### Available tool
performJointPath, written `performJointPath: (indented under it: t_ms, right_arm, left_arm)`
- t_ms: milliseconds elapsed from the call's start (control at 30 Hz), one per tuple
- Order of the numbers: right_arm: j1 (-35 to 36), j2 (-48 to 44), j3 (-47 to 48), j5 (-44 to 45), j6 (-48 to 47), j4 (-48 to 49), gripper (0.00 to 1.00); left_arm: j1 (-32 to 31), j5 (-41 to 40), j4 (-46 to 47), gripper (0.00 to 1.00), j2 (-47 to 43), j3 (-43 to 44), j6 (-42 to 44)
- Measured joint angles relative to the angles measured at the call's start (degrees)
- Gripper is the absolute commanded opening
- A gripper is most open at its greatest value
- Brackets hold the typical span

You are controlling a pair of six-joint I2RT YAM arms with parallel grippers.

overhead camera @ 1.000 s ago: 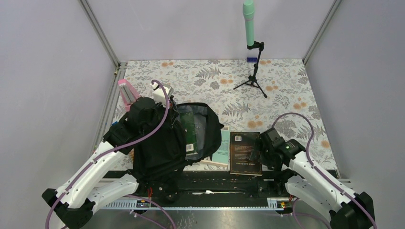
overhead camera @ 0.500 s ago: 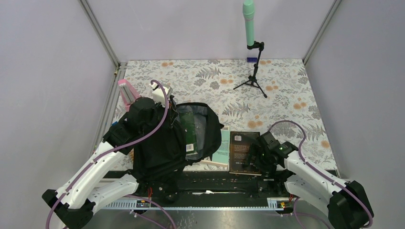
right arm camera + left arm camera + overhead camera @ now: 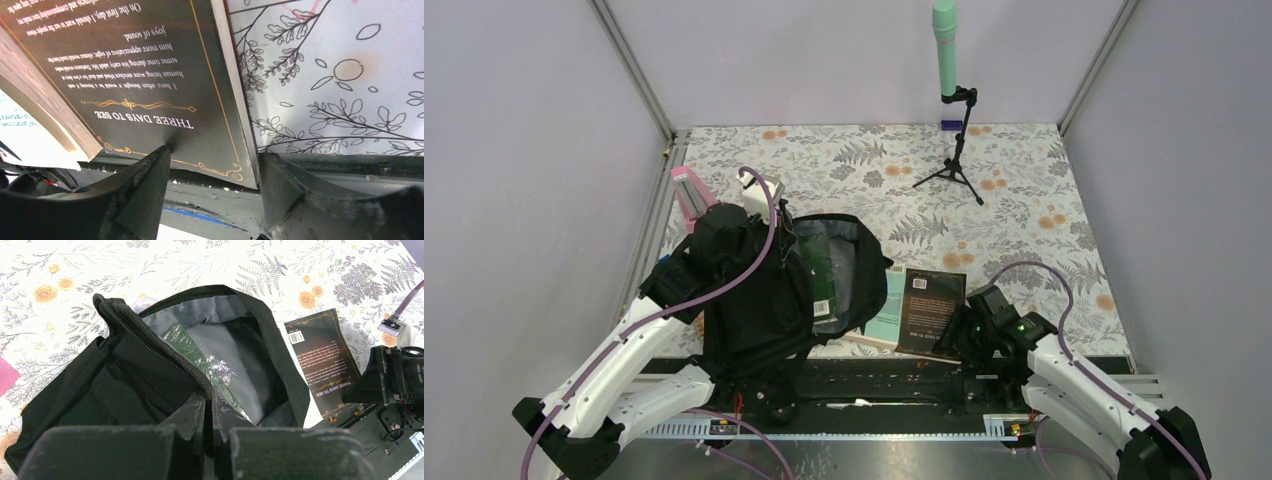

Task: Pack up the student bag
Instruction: Pick up the book from the center of the board.

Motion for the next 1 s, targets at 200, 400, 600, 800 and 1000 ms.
performJointPath:
  t_ms: [200, 400, 600, 800, 1000]
  right_arm:
    - [0.0, -5.4, -1.1, 0.0, 2.5, -1.2, 0.45]
    - [0.1, -8.7, -1.4, 0.0, 4.9, -2.3, 0.26]
    - [0.1, -12.1, -1.2, 1.1, 6.8, 0.2, 0.08]
    - [0.1, -15.1, 0.3, 3.8, 7.2, 0.4, 0.00]
    - [0.1, -15.8, 2.3, 7.2, 6.3, 0.7, 0.00]
  left_arm:
    - [0.2, 0.0, 0.0, 0.00, 0.0, 0.0, 0.0]
    - [0.3, 0.0, 0.0, 0.00, 0.0, 0.0, 0.0]
    - [0.5, 0.0, 0.1, 0.00, 0.0, 0.0, 0.0]
    - [0.7, 0.0, 0.3, 0.00, 0.0, 0.0, 0.0]
    - [0.8, 0.0, 0.4, 0.00, 0.0, 0.0, 0.0]
